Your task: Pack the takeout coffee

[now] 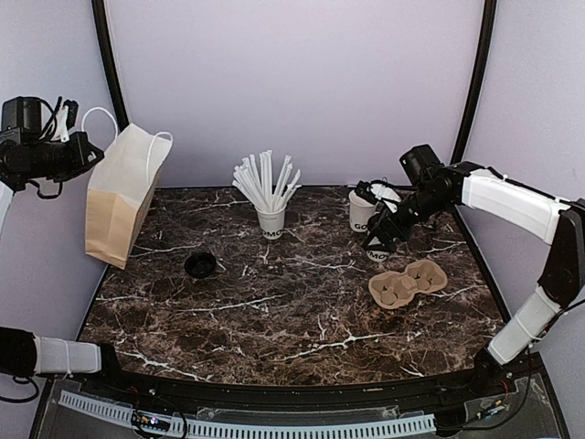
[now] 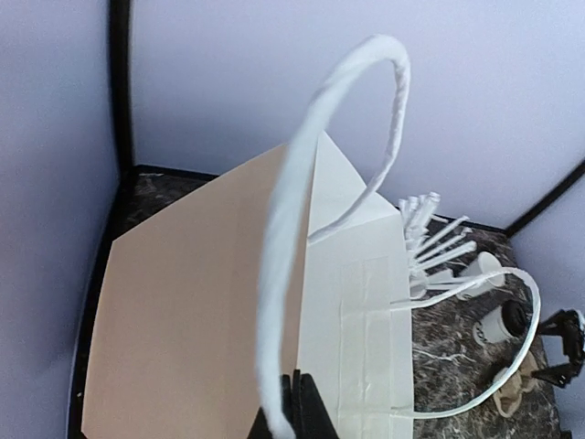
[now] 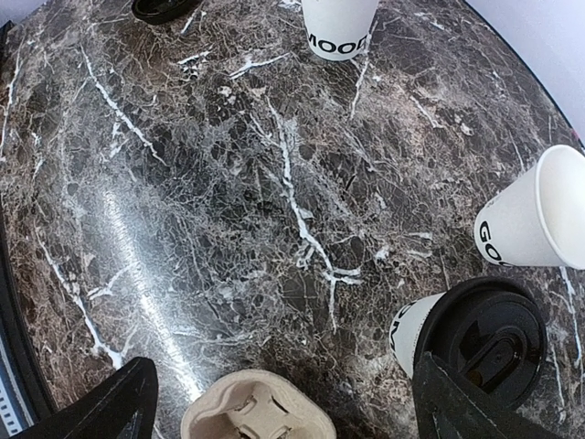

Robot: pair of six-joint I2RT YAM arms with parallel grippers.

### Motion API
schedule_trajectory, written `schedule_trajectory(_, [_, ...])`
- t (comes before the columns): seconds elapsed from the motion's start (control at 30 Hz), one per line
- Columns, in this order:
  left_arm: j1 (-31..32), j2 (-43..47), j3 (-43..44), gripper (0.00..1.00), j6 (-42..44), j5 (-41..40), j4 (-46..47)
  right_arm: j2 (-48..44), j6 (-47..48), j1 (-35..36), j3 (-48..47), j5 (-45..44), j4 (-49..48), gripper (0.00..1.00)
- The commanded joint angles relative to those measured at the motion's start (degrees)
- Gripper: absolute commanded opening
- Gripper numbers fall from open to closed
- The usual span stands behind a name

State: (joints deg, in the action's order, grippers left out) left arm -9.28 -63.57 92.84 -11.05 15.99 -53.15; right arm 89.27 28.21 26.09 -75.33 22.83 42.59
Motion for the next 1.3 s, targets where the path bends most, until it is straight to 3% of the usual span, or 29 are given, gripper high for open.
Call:
schedule_trajectory(0.0, [4.7,1.5,-0.6,0.0,1.9,17.0,5.7,1.4,0.5,-0.5,-3.0,1.1,1.8,0.99])
schedule_trajectory(0.3, [8.7,4.8,-5.7,0.0,3.2,30.6,9.1,1.8,2.7,-4.3,-5.1,4.0,5.8,0.99])
schedule_trajectory(0.53, [12.4,5.4,-6.8,0.0,4.2,35.9,9.7,1.4,5.1,-5.2,-4.0,6.4,9.2,0.99])
schedule_trajectory(0.63, [13.9,4.8,-9.0,0.0,3.3,39.3,11.5,2.2,7.4,-5.2,-3.1,6.1,12.2,0.87])
schedule_trajectory(0.8, [16.8,4.3,-12.6,0.0,1.6,40.3,14.8,3.2,7.4,-5.2,-1.2,1.0,15.4,0.74])
schedule_trajectory(1.03, [24.3,1.8,-14.5,0.0,0.2,40.4,16.8,-2.7,6.9,-5.4,7.4,-7.2,13.9,0.7])
schedule_trajectory(1.17, [31.0,-2.5,-15.0,0.0,1.1,37.5,15.9,-6.0,12.9,-5.7,10.7,-10.2,14.1,0.65])
schedule_trajectory(1.27, [36.4,-8.0,-13.4,0.0,4.0,33.9,13.5,-10.4,23.6,-5.6,13.5,-9.4,12.4,0.63])
